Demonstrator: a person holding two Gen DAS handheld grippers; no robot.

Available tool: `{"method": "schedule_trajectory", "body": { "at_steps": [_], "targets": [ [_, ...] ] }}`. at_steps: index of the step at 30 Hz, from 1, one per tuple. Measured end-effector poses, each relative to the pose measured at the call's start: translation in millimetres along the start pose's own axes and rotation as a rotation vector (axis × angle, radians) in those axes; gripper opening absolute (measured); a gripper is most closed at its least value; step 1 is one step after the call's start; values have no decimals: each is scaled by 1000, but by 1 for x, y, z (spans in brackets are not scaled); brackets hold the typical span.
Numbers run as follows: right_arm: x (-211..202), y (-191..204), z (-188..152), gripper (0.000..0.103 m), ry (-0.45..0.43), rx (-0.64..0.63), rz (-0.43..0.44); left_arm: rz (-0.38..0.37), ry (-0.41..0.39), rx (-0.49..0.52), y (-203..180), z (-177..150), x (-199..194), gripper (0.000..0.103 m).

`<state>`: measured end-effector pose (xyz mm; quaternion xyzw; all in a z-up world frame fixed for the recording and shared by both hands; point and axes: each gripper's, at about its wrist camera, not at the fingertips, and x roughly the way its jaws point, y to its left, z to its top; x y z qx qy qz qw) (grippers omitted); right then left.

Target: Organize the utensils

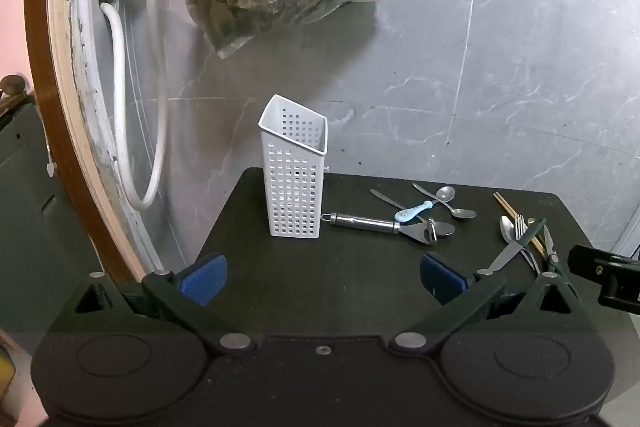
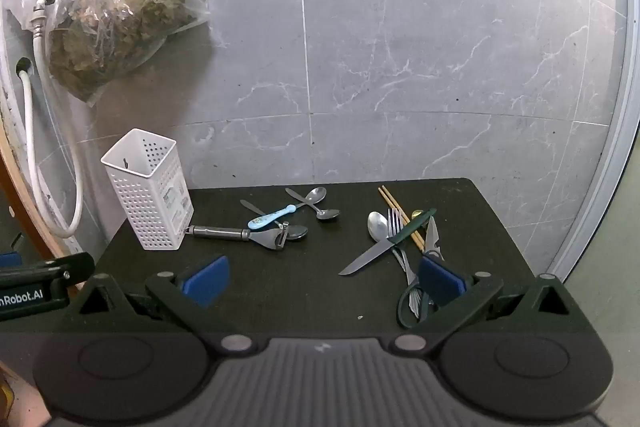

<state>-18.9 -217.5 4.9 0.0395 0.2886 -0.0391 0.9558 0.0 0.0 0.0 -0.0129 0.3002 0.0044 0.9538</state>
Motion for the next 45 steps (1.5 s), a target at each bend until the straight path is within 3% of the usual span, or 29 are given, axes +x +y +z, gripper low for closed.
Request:
{"method": "schedule_trajectory", "body": {
  "at_steps": [45],
  "targets": [
    [1, 0, 0, 103, 2, 3, 7, 5, 8, 4, 3, 0, 8, 102]
  ]
}}
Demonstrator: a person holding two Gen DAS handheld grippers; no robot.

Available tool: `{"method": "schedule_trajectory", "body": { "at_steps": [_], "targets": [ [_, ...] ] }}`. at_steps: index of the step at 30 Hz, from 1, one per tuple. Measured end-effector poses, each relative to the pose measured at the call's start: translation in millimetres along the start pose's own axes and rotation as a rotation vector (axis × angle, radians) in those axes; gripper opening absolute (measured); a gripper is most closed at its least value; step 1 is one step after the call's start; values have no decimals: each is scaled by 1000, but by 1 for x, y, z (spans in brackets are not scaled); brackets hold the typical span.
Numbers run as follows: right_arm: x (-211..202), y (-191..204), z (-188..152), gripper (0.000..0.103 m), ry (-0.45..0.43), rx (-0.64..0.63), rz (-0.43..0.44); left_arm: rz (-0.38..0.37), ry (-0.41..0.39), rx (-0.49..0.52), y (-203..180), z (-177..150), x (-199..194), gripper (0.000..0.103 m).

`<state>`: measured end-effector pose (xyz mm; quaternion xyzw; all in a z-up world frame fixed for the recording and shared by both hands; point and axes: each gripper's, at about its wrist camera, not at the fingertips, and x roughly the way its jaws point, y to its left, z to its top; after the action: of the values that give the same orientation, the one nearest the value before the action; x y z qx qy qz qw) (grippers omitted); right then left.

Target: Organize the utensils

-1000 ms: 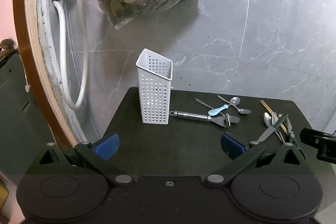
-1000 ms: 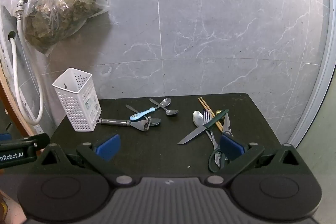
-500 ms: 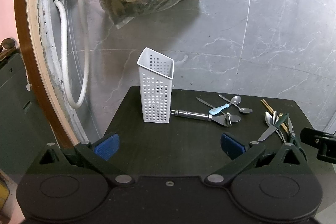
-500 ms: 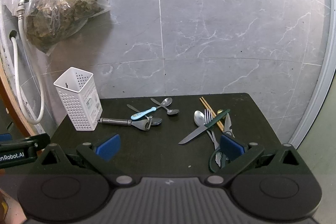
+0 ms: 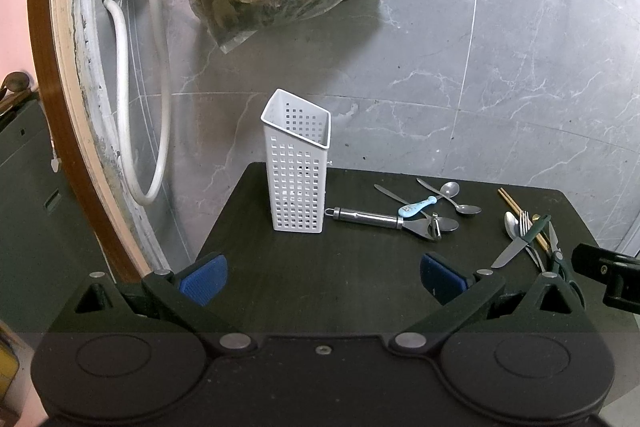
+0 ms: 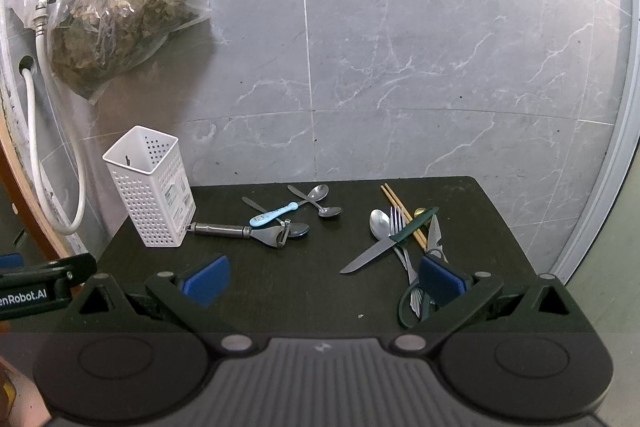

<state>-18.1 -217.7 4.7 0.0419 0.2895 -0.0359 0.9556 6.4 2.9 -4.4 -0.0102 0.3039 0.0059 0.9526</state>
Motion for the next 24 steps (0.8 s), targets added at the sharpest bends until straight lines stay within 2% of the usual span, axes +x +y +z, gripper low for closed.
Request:
{"method": "schedule_trajectory", "body": {
  "at_steps": [24],
  "targets": [
    [20, -2, 0, 103, 32, -5, 19, 30, 26, -12, -7, -4, 14, 102]
  ]
}}
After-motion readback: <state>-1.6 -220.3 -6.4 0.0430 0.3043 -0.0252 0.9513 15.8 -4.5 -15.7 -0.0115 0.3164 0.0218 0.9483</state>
